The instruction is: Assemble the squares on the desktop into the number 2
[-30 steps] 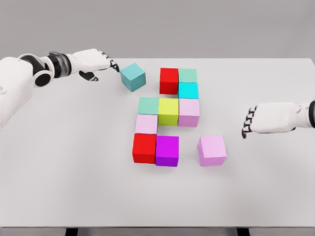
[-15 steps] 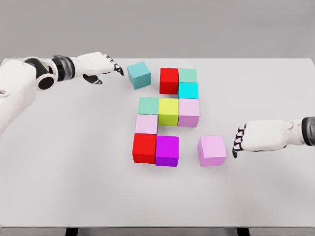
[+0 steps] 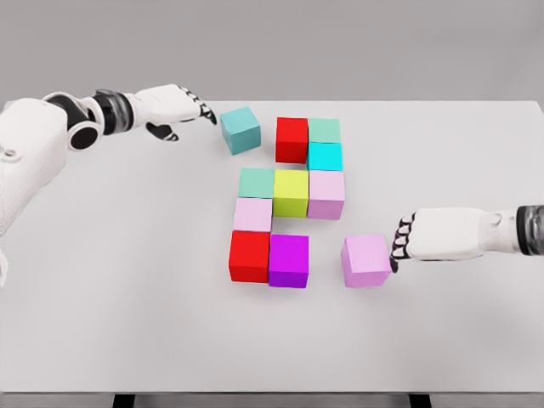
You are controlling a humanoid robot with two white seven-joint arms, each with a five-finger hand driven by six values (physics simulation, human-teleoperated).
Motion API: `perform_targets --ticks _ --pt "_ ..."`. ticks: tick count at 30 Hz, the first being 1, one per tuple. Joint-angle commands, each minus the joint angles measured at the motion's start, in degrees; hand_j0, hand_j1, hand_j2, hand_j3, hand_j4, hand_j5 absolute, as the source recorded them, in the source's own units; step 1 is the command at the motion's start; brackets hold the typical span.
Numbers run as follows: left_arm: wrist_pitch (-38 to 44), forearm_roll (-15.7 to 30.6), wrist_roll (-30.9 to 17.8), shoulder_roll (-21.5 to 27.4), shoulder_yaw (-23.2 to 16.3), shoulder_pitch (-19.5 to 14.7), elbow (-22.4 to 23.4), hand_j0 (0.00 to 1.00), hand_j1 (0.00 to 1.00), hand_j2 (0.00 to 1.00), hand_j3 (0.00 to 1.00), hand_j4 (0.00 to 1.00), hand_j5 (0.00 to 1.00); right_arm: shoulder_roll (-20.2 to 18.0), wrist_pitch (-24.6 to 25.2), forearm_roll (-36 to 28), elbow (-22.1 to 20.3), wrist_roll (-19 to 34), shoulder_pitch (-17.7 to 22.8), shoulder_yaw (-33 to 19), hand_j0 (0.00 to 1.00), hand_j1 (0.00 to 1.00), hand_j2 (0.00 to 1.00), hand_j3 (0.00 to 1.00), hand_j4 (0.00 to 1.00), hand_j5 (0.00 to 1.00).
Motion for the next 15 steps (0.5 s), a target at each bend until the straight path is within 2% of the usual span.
perform_targets --ticks 1,7,15 --pt "0.05 0.29 0.02 -1.39 0.23 0.0 1.59 0.81 0.81 0.81 0.81 0.81 0.81 0.54 -0.05 0.39 0.69 -0.38 -0.09 0.34 0.62 0.62 0.62 0.62 0.62 0.62" --pt "0.05 0.21 0.02 -1.92 0.58 -0.18 2.38 0.82 0.82 0.82 0.82 0.82 0.82 0.63 -0.05 0.39 0.69 -0.73 0.0 0.6 0.61 0.61 0.61 0.61 0.61 0.61" --pt "0.05 0.21 0.02 -1.74 1.46 -0.35 3.17 0.84 0.84 0.84 0.84 0.84 0.84 -1.65 -0.05 0.31 0.61 -0.82 -0.09 0.52 0.62 0.62 0.62 0.62 0.62 0.62"
